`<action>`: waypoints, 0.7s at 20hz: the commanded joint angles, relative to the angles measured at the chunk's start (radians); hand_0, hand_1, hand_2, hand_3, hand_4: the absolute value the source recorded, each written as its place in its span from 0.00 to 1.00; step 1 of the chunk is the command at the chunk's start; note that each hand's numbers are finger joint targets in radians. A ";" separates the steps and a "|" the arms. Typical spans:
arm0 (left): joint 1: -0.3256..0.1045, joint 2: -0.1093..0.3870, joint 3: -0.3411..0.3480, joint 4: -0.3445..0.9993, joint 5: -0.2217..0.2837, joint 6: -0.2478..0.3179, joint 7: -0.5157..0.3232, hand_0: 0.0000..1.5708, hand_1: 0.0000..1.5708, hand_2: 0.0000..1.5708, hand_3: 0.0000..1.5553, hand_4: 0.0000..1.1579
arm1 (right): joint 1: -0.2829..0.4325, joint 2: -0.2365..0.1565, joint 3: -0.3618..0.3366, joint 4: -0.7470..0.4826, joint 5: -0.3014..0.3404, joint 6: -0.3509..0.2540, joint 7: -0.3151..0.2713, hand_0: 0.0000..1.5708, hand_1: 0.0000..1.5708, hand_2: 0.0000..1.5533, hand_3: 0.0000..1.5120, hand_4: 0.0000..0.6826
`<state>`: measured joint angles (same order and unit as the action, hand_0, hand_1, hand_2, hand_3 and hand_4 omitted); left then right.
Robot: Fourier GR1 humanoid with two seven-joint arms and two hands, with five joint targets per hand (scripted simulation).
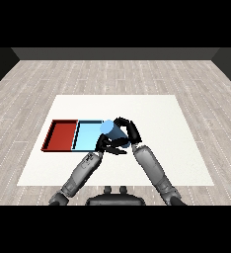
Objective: Pick the blue can and put it in the blue box
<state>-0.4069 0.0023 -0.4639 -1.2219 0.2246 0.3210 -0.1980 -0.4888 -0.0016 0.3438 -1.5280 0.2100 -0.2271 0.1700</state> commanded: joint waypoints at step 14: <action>-0.029 -0.002 -0.038 0.009 0.065 0.109 -0.014 1.00 1.00 1.00 1.00 0.98 | -0.025 0.001 0.062 0.033 -0.081 -0.052 -0.026 0.97 0.97 0.94 0.91 0.83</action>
<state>-0.4507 0.0009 -0.5122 -1.1514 0.3275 0.3938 -0.2687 -0.4969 -0.0016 0.4274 -1.5132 0.1486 -0.2917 0.1395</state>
